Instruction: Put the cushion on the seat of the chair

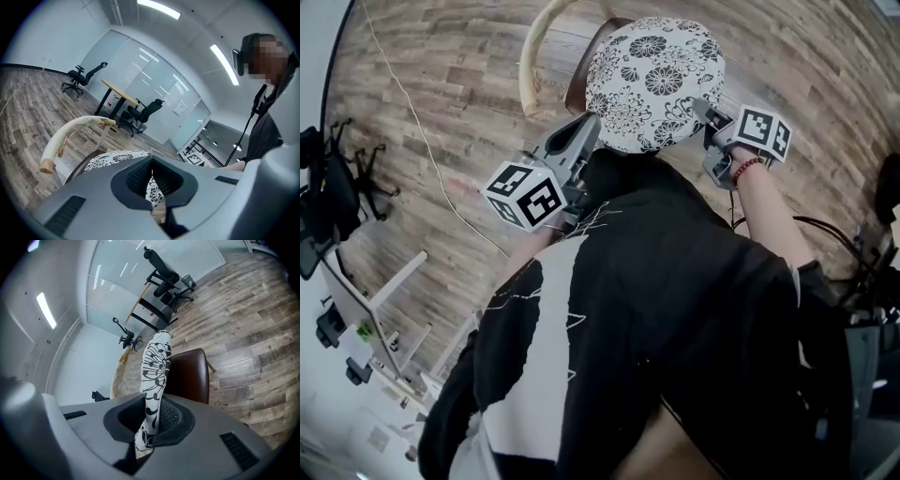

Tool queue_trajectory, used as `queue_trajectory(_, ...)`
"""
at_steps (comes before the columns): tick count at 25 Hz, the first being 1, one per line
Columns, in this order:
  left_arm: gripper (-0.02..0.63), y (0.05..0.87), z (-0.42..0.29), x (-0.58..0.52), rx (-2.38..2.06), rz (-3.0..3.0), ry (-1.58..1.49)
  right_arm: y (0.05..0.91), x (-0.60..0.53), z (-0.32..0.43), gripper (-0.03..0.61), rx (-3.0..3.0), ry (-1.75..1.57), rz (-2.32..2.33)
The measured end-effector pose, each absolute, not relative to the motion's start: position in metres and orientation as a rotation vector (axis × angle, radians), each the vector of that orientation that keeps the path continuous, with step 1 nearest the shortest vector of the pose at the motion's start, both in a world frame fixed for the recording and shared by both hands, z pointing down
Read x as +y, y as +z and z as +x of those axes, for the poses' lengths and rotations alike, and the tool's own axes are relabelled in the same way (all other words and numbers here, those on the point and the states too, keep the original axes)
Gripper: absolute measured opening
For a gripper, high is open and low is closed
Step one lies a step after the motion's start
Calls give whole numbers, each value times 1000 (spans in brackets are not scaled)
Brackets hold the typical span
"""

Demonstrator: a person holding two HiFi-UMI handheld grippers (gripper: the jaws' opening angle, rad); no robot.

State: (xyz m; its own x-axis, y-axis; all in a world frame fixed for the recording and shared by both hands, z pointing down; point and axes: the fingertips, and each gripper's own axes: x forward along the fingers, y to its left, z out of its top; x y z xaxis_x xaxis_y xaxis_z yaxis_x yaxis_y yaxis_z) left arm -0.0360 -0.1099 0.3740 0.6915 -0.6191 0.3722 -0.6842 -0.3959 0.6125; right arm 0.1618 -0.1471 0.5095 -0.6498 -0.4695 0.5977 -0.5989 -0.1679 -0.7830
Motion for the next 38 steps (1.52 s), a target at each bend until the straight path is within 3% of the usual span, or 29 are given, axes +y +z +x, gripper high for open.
queue_trajectory(38, 15, 453, -21, -112, -802, 2085, 272, 630, -107, 186, 32, -1605, 2092, 1479)
